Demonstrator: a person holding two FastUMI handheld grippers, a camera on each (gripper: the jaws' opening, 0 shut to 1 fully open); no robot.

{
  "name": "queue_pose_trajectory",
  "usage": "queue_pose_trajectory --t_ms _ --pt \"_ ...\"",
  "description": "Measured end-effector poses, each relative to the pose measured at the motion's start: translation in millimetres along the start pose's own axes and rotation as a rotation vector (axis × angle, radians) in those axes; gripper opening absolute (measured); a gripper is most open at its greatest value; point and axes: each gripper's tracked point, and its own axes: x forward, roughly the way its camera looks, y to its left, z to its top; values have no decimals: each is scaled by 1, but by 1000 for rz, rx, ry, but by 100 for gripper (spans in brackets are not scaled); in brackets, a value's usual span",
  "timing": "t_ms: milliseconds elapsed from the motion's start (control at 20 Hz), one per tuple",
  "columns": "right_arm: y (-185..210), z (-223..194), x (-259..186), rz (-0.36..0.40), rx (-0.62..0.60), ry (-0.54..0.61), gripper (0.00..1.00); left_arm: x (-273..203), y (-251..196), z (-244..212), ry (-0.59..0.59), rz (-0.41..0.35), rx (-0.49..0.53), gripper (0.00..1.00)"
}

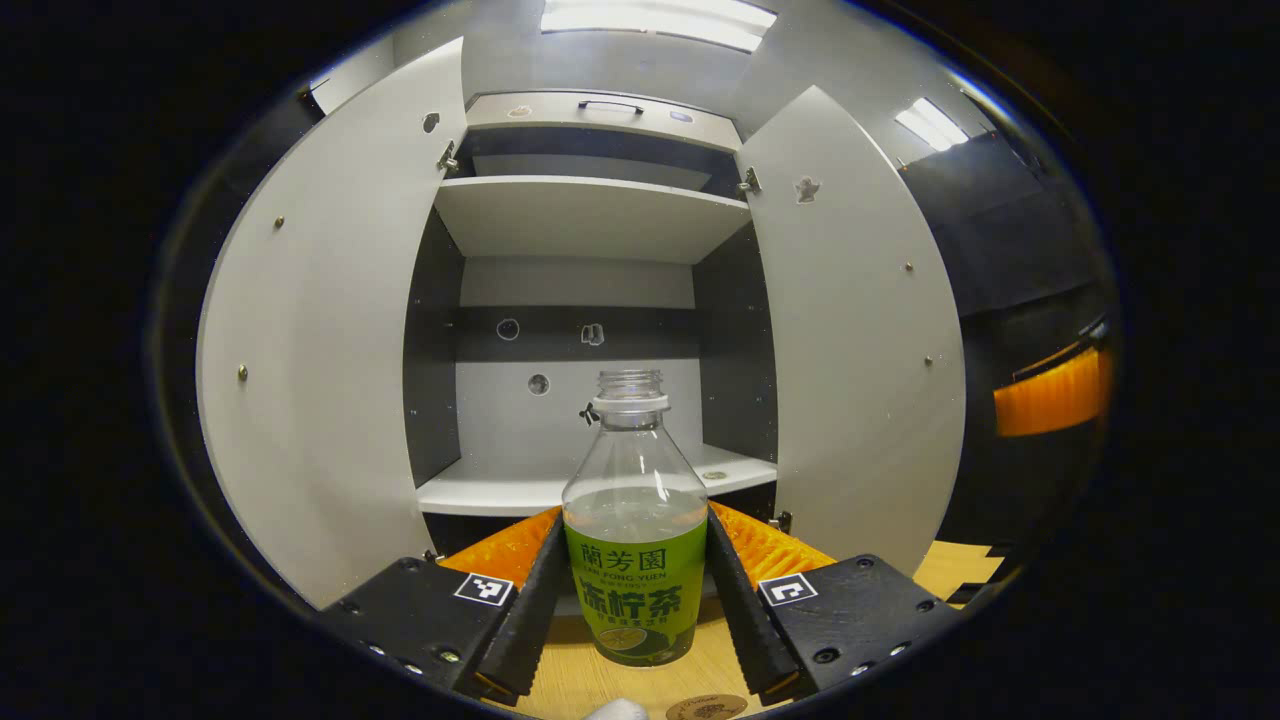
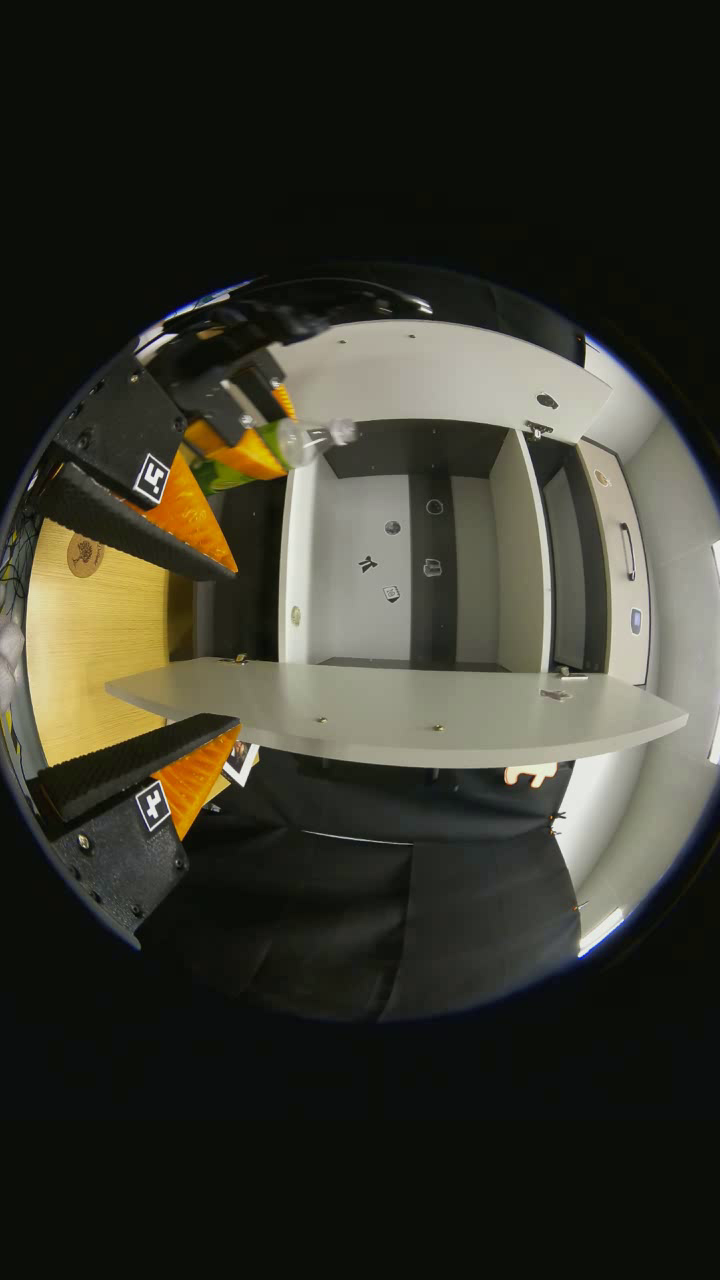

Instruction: Grasp the bottle in the cabinet with the left hand and place it on the coaster, then close the right door with the right hand and the left door with the left hand.

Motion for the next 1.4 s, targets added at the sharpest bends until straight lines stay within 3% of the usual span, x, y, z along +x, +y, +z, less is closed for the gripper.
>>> queue_pose_trajectory --t_ms 50,100,400,450,500,850,950,1000,1050,1400 --pt "-1 -2 0 -5 -4 5 82 -6 -4 -15 17 -10 2 77" --pt "-4 -5 -1 -11 -8 11 82 -12 -9 -29 27 -27 -6 74" --pt "-16 -16 -2 -47 -27 45 83 -38 -40 -109 83 -112 -82 74" --pt "-17 -18 -1 -50 -30 51 83 -40 -44 -122 94 -122 -82 78" --pt "-19 -20 -1 -54 -33 59 83 -40 -49 -132 97 -136 -81 74" --pt "-16 -34 4 -55 -59 112 83 -33 -71 -199 132 -199 -62 74" --pt "-14 -35 5 -52 -78 121 83 -30 -73 -209 140 -198 -74 74" --pt "-14 -36 6 -52 -86 127 83 -29 -74 -214 148 -202 -83 79" --pt "-14 -37 6 -50 -90 134 83 -30 -76 -217 153 -199 -88 75" --pt "-6 -39 8 -29 -106 151 83 -34 -80 -218 127 -210 -82 76"
